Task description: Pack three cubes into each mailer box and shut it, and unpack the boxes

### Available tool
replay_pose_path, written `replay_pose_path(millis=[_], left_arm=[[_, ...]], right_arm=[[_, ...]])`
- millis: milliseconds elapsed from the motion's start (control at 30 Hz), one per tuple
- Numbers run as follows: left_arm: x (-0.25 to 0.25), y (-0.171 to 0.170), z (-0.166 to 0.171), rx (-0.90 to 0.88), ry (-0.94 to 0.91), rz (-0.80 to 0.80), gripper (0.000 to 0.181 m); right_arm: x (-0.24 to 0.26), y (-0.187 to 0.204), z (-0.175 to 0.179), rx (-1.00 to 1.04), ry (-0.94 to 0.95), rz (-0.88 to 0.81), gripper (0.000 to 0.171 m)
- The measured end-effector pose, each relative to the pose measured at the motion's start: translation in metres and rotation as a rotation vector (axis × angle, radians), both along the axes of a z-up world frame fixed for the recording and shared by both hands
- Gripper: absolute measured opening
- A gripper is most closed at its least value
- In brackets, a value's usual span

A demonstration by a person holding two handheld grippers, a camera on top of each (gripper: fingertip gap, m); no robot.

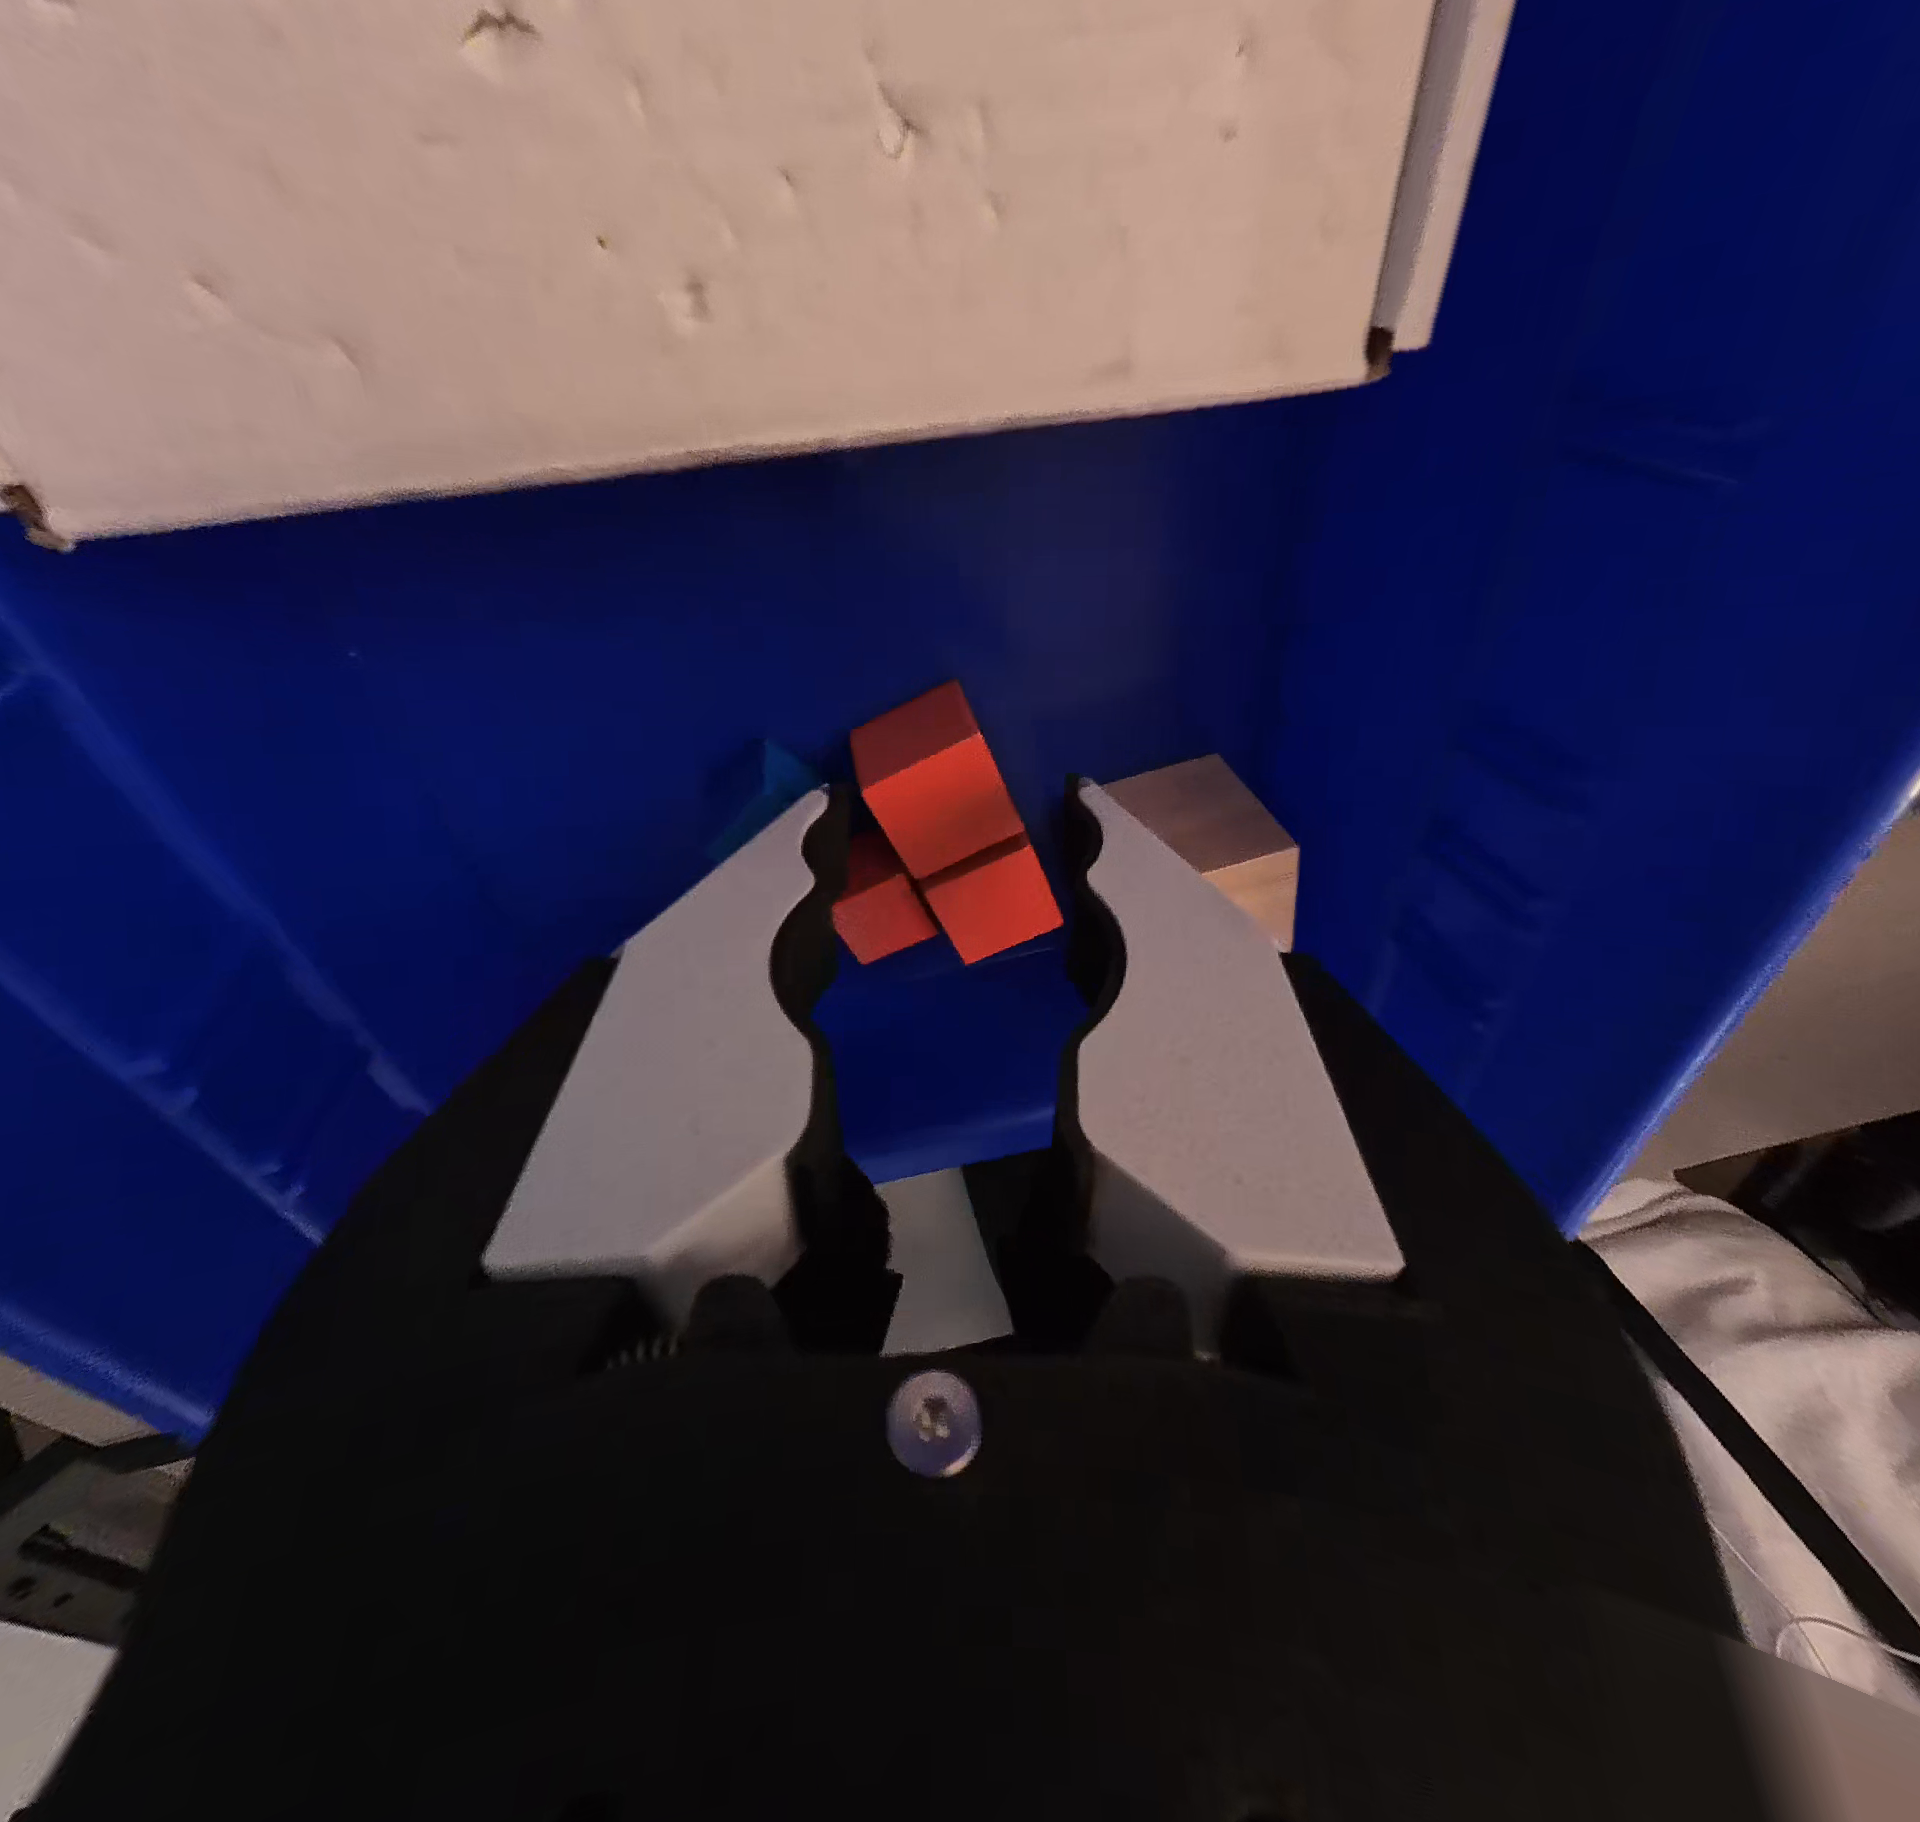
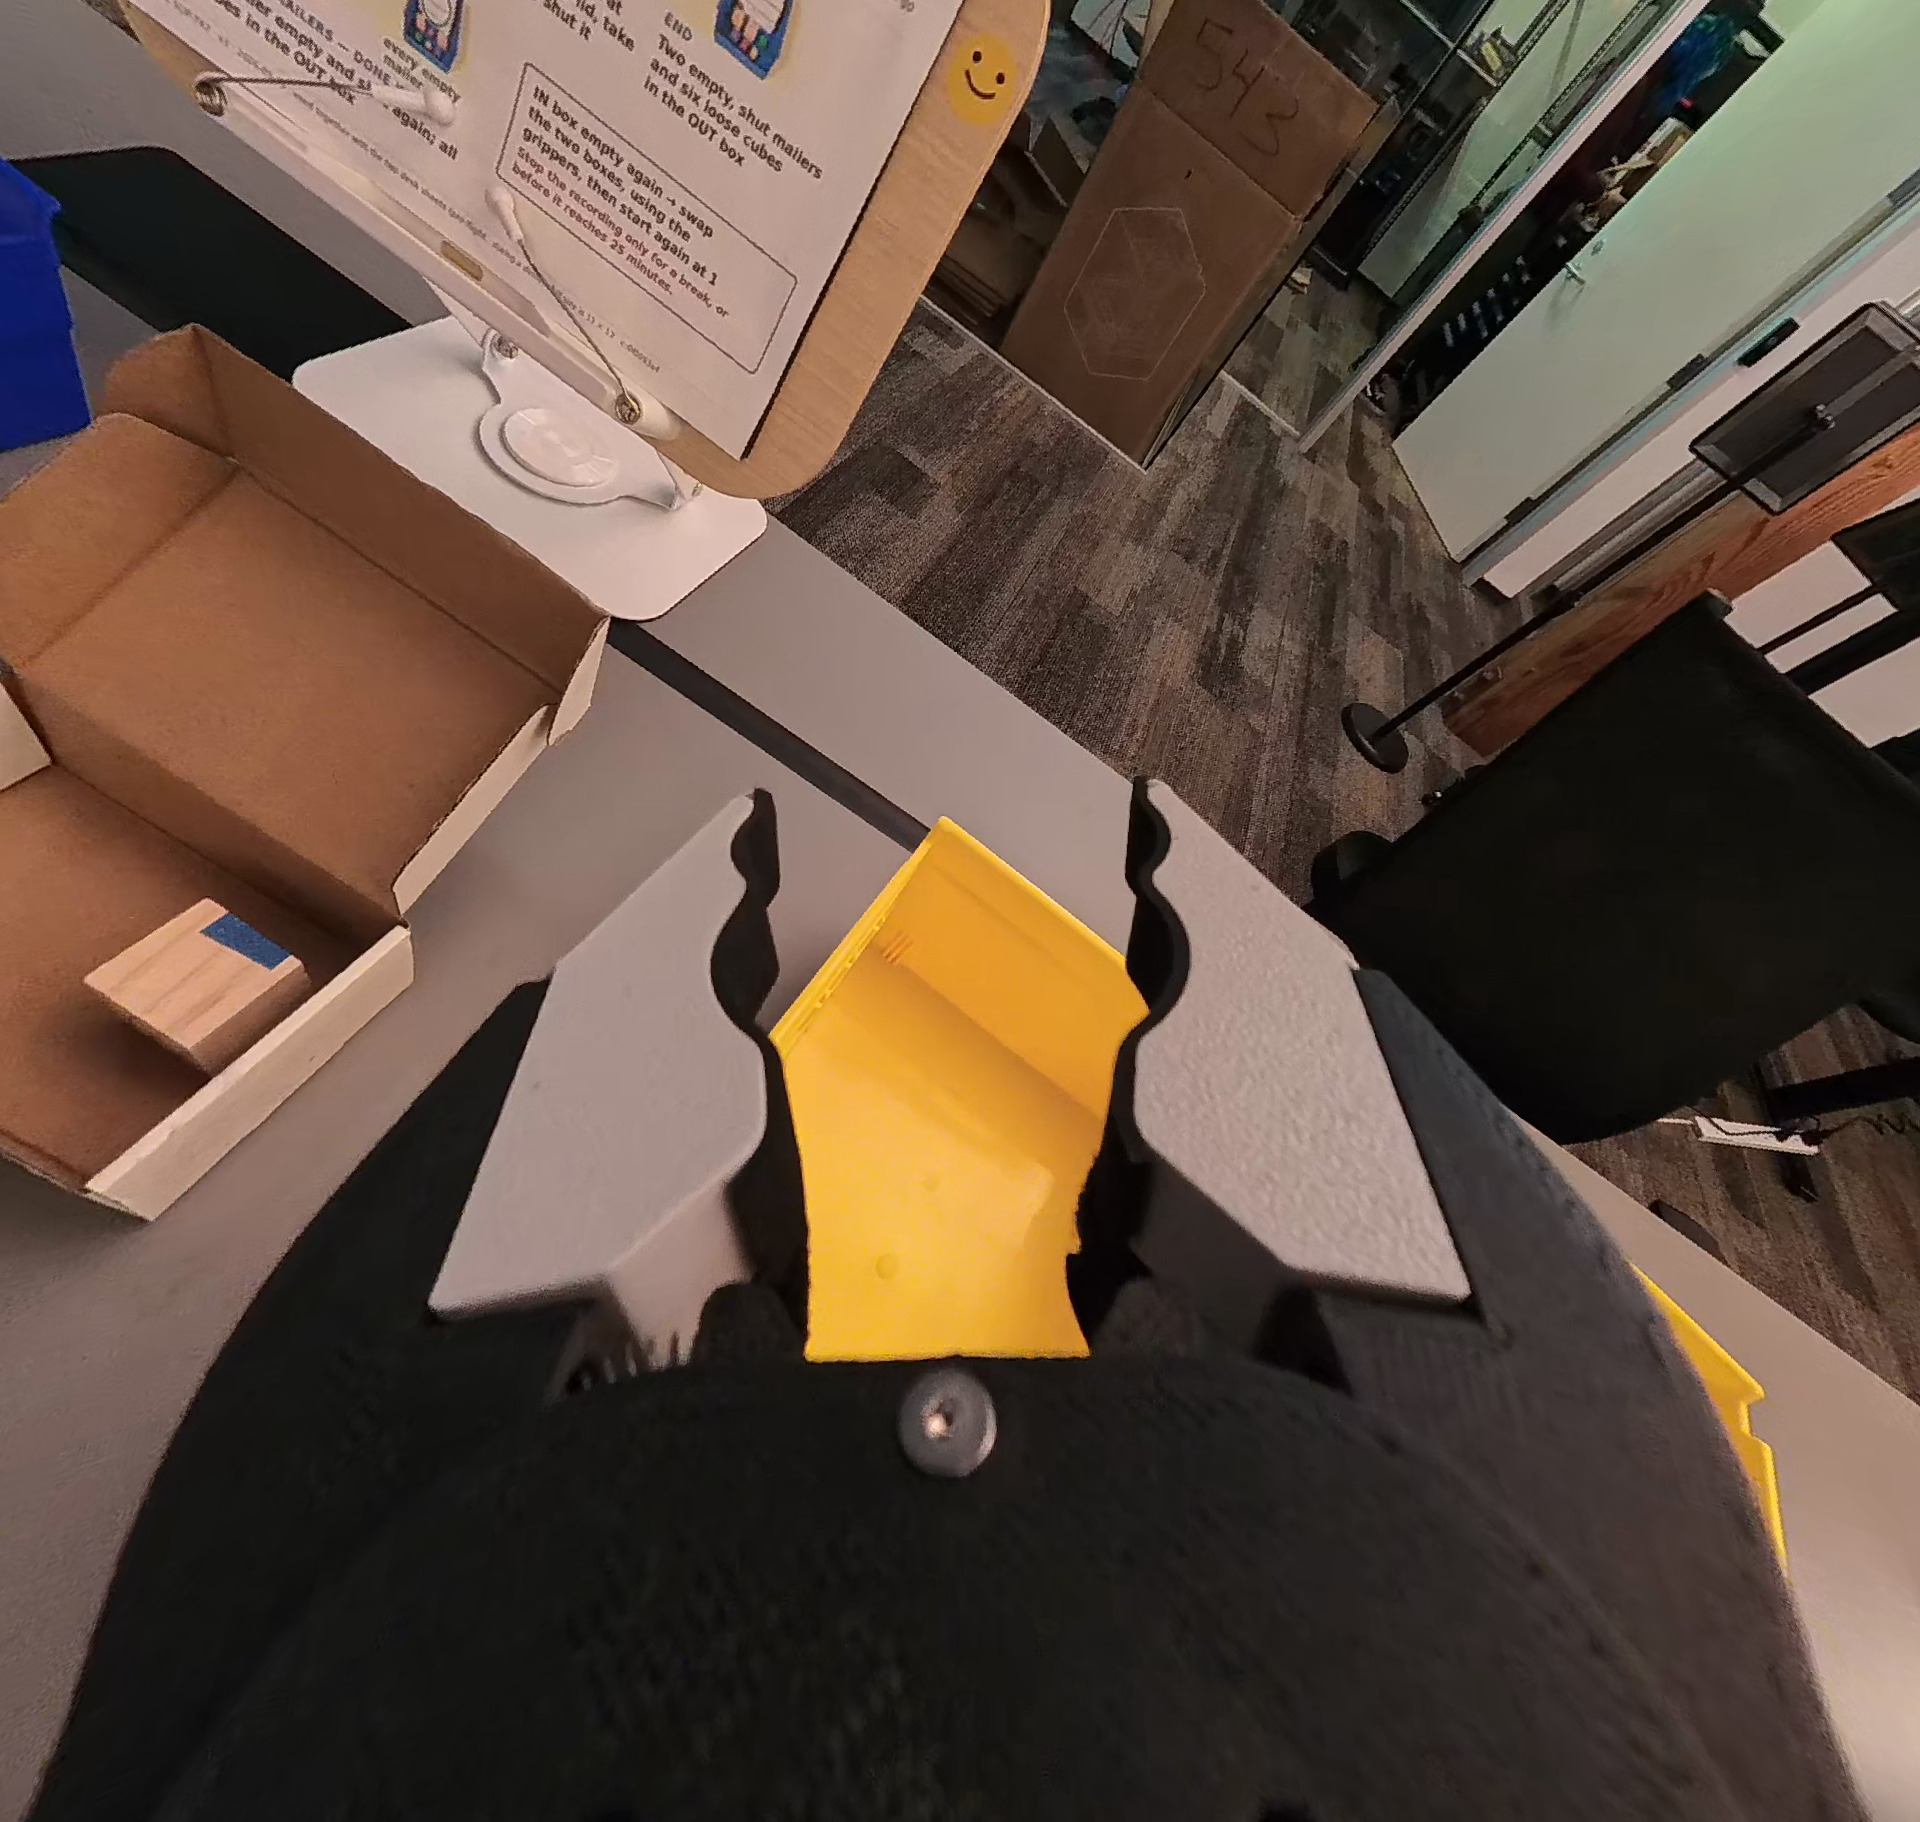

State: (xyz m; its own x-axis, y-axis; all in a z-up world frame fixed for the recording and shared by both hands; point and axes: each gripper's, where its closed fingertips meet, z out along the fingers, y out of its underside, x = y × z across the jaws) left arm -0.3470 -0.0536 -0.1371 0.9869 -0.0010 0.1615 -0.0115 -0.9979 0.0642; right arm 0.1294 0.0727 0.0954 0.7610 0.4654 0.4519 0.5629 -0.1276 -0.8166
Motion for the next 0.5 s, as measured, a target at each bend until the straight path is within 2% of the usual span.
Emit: replay_pose_path(millis=[233, 367, 500], left_arm=[[0.002, -0.005, -0.009, -0.061, -0.001, -0.012, 0.038], [0.002, -0.005, -0.014, -0.086, 0.010, -0.018, 0.029], [-0.001, 0.000, -0.012, -0.065, 0.039, -0.040, 0.028]], right_arm=[[0.001, -0.001, 0.000, -0.003, 0.003, 0.001, 0.068], [0.000, -0.001, 0.000, -0.003, -0.001, 0.002, 0.068], [0.000, -0.001, -0.001, -0.008, -0.009, 0.002, 0.068]])
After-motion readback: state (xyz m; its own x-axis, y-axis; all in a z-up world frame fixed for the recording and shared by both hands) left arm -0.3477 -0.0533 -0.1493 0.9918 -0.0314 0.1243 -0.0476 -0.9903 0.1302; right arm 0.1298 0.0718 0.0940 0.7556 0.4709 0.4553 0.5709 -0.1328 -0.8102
